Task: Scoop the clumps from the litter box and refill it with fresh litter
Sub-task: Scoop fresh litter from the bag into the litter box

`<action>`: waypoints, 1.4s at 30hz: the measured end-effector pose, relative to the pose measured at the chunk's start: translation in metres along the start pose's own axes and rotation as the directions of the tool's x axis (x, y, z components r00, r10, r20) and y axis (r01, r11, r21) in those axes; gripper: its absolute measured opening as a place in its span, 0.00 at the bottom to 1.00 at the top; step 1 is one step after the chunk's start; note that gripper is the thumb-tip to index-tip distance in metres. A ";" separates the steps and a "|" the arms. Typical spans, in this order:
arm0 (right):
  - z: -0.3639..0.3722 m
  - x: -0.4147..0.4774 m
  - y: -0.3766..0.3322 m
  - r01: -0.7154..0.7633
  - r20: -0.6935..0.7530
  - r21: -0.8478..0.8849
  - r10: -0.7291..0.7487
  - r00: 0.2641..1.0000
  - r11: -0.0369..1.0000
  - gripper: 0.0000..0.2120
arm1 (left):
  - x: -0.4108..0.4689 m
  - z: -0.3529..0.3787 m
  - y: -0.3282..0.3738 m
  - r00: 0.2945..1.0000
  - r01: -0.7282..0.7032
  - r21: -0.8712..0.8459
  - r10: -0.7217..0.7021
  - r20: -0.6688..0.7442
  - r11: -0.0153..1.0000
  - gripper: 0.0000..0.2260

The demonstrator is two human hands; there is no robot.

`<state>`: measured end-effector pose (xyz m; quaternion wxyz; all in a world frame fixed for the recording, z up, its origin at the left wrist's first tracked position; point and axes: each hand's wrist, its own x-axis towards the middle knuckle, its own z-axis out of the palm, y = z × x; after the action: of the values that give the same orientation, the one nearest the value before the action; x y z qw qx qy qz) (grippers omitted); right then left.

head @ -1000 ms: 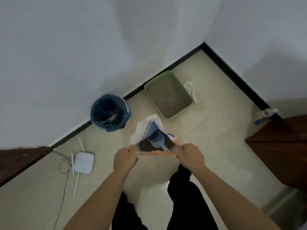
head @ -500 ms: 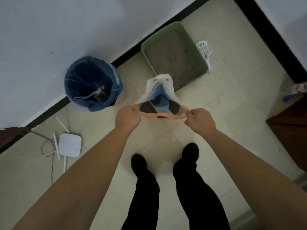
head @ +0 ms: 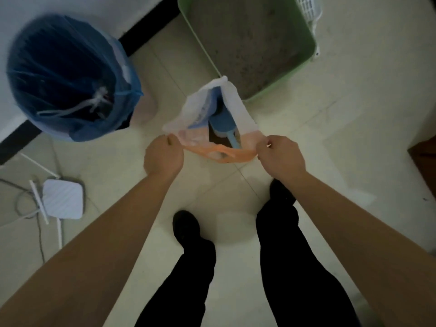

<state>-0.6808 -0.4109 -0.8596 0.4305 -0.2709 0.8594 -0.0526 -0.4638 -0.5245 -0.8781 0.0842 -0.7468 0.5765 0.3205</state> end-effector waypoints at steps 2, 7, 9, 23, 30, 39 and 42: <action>-0.013 -0.006 -0.003 0.033 0.014 -0.021 -0.033 0.999 0.999 0.15 | -0.012 -0.012 0.008 0.999 -0.030 0.018 0.030 -0.015 0.999 0.15; -0.044 -0.017 -0.038 0.337 -0.094 -0.134 -0.351 0.932 0.932 0.20 | 0.000 -0.040 0.043 0.974 -0.184 0.016 0.180 0.135 0.983 0.24; -0.050 -0.016 -0.059 0.502 -0.047 -0.139 -0.512 0.858 0.854 0.14 | 0.015 -0.043 0.060 0.965 -0.202 0.042 0.192 0.178 0.979 0.17; 0.046 0.081 -0.068 0.526 0.349 -0.477 -0.398 0.849 0.704 0.09 | 0.125 0.046 0.059 0.835 -0.014 -0.219 0.132 0.534 0.976 0.09; 0.051 0.075 -0.080 0.407 0.312 -0.724 -0.262 0.913 0.557 0.15 | 0.128 0.042 0.075 0.917 -0.048 -0.669 0.299 0.266 0.742 0.09; 0.003 0.052 -0.119 0.107 0.032 -0.820 -0.142 0.989 0.562 0.23 | 0.097 -0.026 0.082 0.770 -0.610 -0.473 0.616 -0.164 0.636 0.08; 0.033 0.072 -0.110 0.200 0.092 -0.695 -0.190 0.977 0.690 0.21 | 0.103 -0.013 0.046 0.772 -0.630 -0.341 0.614 -0.168 0.698 0.12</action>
<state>-0.6441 -0.5365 -0.8952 0.2931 -0.5037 0.7784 0.2335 -0.4875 -0.6288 -0.9166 -0.1865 -0.5164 0.7230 0.4193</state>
